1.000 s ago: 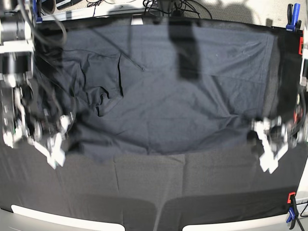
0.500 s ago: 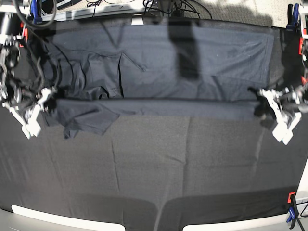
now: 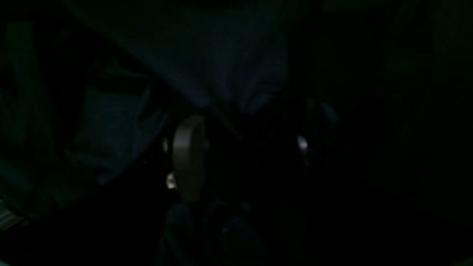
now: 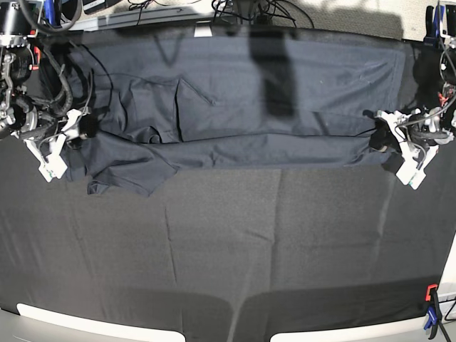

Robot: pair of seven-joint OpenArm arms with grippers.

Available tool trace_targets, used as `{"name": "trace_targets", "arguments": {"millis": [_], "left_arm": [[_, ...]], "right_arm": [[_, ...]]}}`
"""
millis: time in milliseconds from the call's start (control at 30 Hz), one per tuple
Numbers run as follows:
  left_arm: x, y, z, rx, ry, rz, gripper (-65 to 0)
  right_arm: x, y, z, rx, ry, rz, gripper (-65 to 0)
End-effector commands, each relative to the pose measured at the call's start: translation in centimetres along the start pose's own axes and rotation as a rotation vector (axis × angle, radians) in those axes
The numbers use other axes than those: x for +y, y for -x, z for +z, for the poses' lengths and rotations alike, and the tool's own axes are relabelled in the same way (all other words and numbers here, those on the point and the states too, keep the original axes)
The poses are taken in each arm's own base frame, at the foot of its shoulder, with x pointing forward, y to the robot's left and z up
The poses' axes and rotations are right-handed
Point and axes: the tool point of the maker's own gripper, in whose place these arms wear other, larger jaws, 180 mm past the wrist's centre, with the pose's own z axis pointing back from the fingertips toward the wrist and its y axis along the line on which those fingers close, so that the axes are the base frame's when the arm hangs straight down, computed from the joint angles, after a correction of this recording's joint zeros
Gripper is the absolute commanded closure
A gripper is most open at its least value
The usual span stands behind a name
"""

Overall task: Layout the t-shirt on the table in an organized manner, then fold the t-shirt properly
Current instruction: 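Lower the folded edge onto the shirt and hold with both grippers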

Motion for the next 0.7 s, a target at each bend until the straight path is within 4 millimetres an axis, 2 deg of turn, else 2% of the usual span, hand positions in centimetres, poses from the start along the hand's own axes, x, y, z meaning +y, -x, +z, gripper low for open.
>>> {"name": "trace_targets", "arguments": {"millis": [0,167,267,367,433,533,667], "left_arm": [[0.6,-1.7,0.8,-0.046,-0.014,-0.019,0.0],[0.6,-1.7,0.8,-0.050,-0.014,-0.019,0.0],[0.6,-1.8,0.8,-0.054,-0.014,-0.019,0.0],[0.6,-1.8,0.8,-0.054,-0.014,-0.019,0.0],[0.6,-1.8,0.8,-0.054,-0.014,-0.019,0.0],[0.6,-1.8,0.8,-0.055,-0.014,-0.019,0.0],[0.6,-2.2,0.8,-0.078,-0.014,-0.019,0.0]], "right_arm": [[-0.3,-2.1,1.1,-0.059,0.000,0.049,-30.0],[1.1,-7.4,2.8,-0.224,-0.058,0.084,-30.0],[0.1,-10.6,3.8,-0.286,-0.007,0.119,-29.9],[-1.6,-12.8,4.3,-0.309,0.097,0.149,-29.9],[-2.8,-13.3,4.0,-0.285,0.161,0.161,-29.9],[-3.9,-12.8,2.8,-0.183,0.201,0.190,-29.9],[-3.6,-11.5,0.8,-0.012,0.179,0.289,-29.9]]}}
